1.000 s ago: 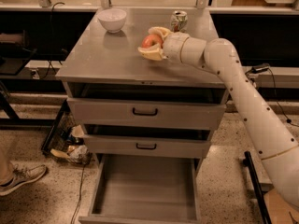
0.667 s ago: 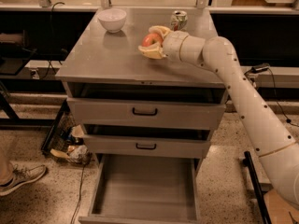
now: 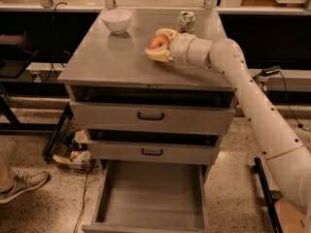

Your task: Pick apple from bottom drawer and place on counter

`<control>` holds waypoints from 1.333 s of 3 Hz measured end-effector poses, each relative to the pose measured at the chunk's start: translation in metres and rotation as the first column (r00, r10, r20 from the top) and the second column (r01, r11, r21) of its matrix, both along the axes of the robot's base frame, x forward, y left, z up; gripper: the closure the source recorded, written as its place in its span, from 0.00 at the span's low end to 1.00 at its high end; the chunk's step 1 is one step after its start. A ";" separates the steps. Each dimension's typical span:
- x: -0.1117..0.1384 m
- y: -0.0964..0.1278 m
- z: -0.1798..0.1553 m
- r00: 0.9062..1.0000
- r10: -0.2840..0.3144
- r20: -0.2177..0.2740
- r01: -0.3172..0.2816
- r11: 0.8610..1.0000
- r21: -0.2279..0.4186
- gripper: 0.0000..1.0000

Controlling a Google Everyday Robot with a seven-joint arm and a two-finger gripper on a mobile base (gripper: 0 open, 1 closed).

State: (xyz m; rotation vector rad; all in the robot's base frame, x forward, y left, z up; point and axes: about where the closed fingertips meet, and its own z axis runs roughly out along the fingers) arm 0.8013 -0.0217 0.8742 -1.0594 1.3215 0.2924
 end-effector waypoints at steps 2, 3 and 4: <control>0.001 0.000 -0.001 1.000 -0.003 0.002 0.003 1.000 0.003 0.37; -0.002 0.001 -0.003 1.000 0.003 0.007 -0.003 1.000 0.012 0.14; -0.004 0.002 -0.003 1.000 0.012 0.008 -0.013 1.000 0.019 0.00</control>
Offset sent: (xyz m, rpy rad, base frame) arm 0.0006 -0.0073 -0.0011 0.0069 -0.0072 -0.0172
